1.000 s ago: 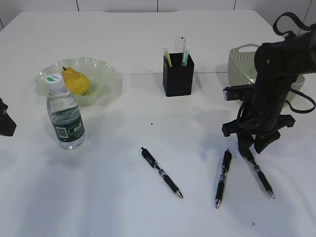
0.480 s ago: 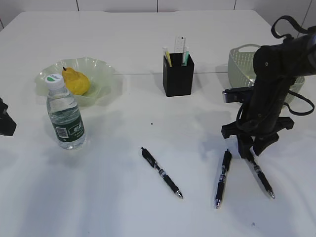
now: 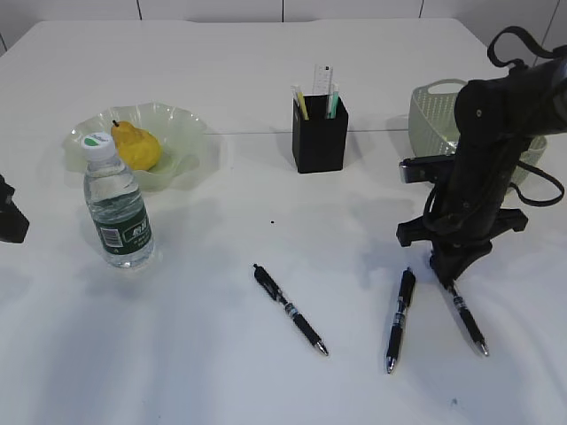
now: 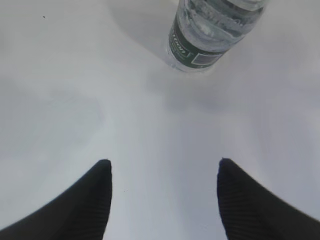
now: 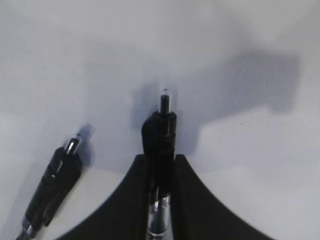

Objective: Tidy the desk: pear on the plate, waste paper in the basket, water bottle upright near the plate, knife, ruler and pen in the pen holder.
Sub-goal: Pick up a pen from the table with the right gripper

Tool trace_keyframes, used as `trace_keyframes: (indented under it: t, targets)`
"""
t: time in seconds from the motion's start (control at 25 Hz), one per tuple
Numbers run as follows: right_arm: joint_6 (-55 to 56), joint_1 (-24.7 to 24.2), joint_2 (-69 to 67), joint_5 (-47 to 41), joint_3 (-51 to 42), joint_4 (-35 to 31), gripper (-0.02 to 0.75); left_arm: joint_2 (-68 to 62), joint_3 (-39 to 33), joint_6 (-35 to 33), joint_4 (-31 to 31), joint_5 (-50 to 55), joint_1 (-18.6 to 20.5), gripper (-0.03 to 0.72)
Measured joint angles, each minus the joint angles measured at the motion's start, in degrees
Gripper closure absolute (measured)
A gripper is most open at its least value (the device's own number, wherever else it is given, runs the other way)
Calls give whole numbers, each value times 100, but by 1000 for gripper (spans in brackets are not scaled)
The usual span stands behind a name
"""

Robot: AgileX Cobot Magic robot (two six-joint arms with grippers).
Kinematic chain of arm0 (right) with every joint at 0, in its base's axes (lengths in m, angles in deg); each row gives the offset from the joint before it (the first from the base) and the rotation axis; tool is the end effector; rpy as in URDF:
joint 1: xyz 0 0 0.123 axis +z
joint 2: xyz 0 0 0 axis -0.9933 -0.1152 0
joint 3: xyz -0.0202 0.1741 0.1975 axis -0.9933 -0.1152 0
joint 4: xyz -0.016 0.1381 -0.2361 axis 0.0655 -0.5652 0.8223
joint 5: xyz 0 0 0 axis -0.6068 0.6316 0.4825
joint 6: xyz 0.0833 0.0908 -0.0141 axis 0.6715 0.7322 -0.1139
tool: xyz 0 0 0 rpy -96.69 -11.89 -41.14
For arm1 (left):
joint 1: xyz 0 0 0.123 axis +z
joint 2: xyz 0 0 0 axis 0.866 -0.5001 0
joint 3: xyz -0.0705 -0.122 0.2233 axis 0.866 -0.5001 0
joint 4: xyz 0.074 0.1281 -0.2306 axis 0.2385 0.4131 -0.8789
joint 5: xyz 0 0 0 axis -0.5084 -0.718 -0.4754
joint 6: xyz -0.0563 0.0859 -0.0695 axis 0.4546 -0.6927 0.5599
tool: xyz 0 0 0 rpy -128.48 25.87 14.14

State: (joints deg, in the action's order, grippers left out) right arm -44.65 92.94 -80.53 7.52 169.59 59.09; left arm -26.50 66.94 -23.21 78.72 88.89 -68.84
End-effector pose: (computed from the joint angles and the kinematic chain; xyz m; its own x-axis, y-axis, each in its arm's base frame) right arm 0.3935 0.0643 0.0615 -0.9947 -0.1022 0.0073 -0.1023 0.9946 -0.0161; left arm 0.2891 -0.0545 0.1971 -0.8842 0.0495 -0.4645 0.1119 0.9879 -0.1077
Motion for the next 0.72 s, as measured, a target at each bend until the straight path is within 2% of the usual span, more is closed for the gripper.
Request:
trace_keyframes:
  t: [0.4, 0.72]
  targets:
    - [-48, 0, 18, -60, 13, -60, 717, 0, 0, 0, 0, 0, 0, 231]
    - [-61, -3, 23, -74, 13, -69, 724, 0, 0, 0, 0, 0, 0, 231]
